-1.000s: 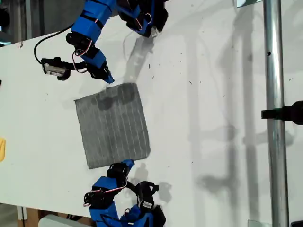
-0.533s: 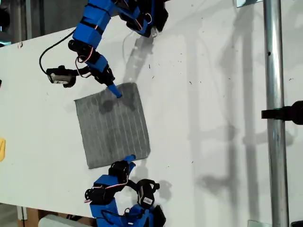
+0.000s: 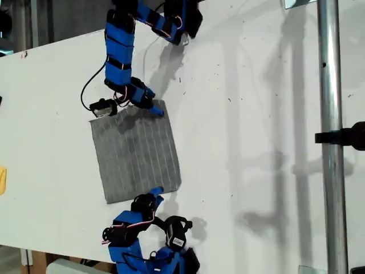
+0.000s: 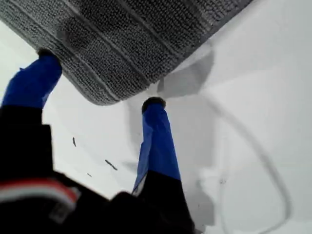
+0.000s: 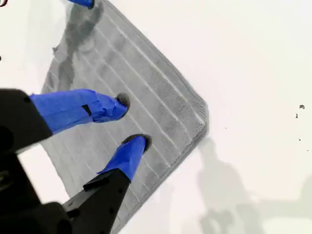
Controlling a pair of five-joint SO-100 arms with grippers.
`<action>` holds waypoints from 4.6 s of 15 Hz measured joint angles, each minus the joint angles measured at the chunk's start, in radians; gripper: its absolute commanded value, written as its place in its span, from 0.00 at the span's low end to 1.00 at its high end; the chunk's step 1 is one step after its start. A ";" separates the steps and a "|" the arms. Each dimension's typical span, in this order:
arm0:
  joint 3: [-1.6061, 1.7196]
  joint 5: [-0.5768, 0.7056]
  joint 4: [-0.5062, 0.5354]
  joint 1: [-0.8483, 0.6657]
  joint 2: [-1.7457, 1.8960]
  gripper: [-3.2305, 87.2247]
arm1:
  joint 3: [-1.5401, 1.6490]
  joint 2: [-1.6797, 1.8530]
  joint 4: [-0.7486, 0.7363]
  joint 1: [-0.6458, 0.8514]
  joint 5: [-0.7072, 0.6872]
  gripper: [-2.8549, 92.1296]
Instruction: Grasp corners of a towel and fold twice.
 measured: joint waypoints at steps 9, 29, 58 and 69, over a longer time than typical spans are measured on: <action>-0.015 0.006 0.012 0.000 -0.009 0.30 | -0.006 -0.015 -0.032 0.005 0.009 0.03; -0.186 -0.101 -0.170 -0.034 -0.779 0.00 | -0.021 0.178 -0.011 -0.041 0.051 0.03; 0.052 -0.020 0.023 -0.299 -0.153 0.11 | -0.506 -0.141 -0.017 0.081 -0.103 0.03; 0.397 -0.115 -0.186 -0.310 -0.153 0.34 | -0.453 -0.328 -0.130 0.101 -0.057 0.34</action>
